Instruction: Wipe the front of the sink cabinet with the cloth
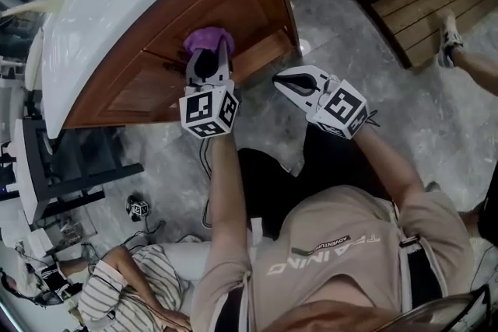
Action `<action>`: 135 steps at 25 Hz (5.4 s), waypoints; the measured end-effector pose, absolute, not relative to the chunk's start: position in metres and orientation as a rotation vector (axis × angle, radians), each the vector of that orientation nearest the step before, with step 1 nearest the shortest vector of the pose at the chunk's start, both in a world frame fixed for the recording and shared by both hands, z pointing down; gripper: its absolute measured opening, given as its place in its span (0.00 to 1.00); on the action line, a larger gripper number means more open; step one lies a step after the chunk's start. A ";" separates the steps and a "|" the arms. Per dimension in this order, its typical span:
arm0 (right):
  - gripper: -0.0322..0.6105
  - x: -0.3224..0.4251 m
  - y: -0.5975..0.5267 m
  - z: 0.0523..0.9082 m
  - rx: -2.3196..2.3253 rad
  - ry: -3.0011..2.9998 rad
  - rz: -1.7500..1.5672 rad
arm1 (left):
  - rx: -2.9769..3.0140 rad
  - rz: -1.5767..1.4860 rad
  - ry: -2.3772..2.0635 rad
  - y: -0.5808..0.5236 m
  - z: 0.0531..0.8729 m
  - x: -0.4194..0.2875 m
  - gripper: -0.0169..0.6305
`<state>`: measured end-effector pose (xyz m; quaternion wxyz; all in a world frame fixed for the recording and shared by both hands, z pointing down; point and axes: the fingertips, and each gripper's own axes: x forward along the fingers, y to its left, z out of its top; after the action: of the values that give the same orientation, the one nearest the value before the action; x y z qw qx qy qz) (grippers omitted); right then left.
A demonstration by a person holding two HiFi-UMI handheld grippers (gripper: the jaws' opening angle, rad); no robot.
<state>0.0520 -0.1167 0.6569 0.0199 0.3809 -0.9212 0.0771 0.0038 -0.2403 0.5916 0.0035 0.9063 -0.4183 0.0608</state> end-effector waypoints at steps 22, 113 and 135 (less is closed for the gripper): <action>0.07 0.146 -0.097 0.670 1.469 -2.696 0.304 | 2.947 0.128 -0.986 -0.242 0.601 0.142 0.13; 0.07 0.011 -0.127 0.668 1.108 -2.858 0.214 | 2.570 0.050 -1.723 -0.236 0.667 -0.148 0.13; 0.07 0.074 -0.123 0.669 1.279 -2.810 0.207 | 2.822 0.105 -1.335 -0.244 0.671 0.018 0.13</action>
<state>0.0741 -0.1231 0.6693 0.0235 0.4132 -0.9079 0.0669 0.0181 -0.2445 0.6710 0.0090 0.9034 -0.4273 0.0337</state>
